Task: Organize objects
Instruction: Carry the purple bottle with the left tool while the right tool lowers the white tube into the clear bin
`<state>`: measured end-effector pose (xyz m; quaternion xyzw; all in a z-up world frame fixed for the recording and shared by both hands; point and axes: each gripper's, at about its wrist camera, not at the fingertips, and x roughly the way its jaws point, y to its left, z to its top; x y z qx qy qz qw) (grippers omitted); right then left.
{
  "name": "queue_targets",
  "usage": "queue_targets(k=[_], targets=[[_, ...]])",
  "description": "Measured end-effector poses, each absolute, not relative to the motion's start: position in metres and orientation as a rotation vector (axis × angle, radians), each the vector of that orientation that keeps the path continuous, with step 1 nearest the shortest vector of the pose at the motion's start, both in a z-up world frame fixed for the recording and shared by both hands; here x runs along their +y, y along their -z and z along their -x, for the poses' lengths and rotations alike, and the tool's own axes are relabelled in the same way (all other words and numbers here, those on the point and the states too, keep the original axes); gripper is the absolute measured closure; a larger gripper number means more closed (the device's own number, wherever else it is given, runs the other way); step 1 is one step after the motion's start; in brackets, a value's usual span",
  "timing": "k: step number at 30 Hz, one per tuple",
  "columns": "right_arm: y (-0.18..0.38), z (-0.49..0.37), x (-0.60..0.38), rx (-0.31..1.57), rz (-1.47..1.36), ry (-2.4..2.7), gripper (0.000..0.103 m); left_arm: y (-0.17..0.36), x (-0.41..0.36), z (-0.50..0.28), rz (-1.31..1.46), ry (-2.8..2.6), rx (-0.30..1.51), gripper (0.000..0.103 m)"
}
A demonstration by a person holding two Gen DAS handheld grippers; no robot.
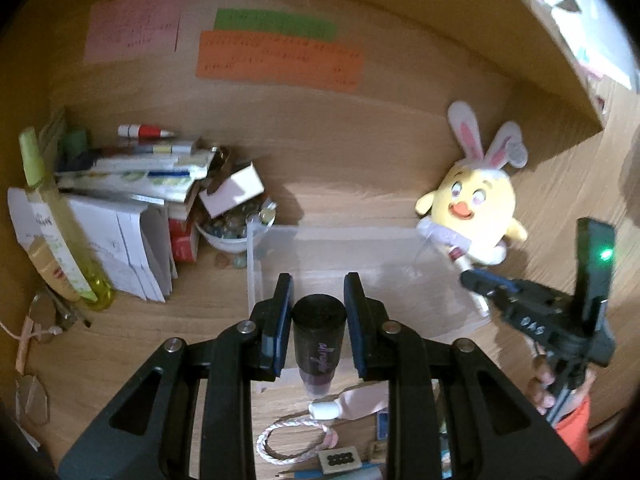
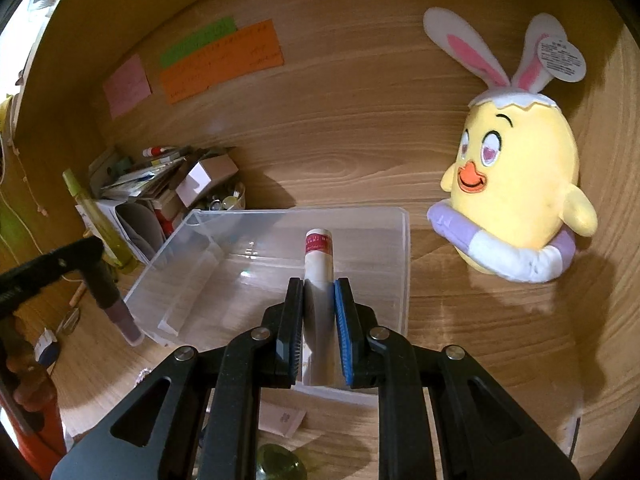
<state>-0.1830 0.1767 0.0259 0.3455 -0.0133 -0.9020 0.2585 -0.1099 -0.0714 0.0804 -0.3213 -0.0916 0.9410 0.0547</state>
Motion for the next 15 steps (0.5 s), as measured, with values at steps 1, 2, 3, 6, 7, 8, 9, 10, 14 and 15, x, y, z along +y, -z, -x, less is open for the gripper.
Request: queue_targets(k=[1,2,3,6,7,8,9,10,14,15], targets=[[-0.027,0.184,0.176,-0.037,-0.934,2.444,0.089,-0.084,-0.071,0.11,0.966,-2.863,-0.277,0.078],[-0.027,0.185,0.175,-0.038,-0.932,2.443,0.089,-0.088,-0.072,0.111,0.956,-2.873,-0.274,0.078],[-0.028,0.186,0.174,-0.039,-0.933,2.439,0.089,-0.091,-0.072,0.113,0.947,-2.881,-0.274,0.078],[-0.023,0.19,0.166,-0.021,-0.958,2.429,0.089,-0.094,-0.074,0.121,0.944,-2.892,-0.295,0.078],[-0.02,0.192,0.164,-0.01,-0.969,2.427,0.089,-0.092,-0.075,0.126,0.948,-2.893,-0.303,0.078],[-0.018,0.192,0.162,-0.001,-0.98,2.425,0.089,-0.091,-0.074,0.129,0.951,-2.895,-0.302,0.078],[-0.015,0.194,0.159,0.013,-0.998,2.421,0.089,-0.087,-0.074,0.134,0.963,-2.9,-0.296,0.078],[-0.012,0.194,0.157,0.021,-1.01,2.418,0.089,-0.083,-0.073,0.138,0.979,-2.905,-0.289,0.078],[-0.001,0.197,0.149,0.06,-1.048,2.409,0.089,-0.057,-0.071,0.157,1.081,-2.878,-0.28,0.078],[0.002,0.198,0.146,0.076,-1.059,2.407,0.089,-0.049,-0.07,0.162,1.11,-2.872,-0.275,0.078]])
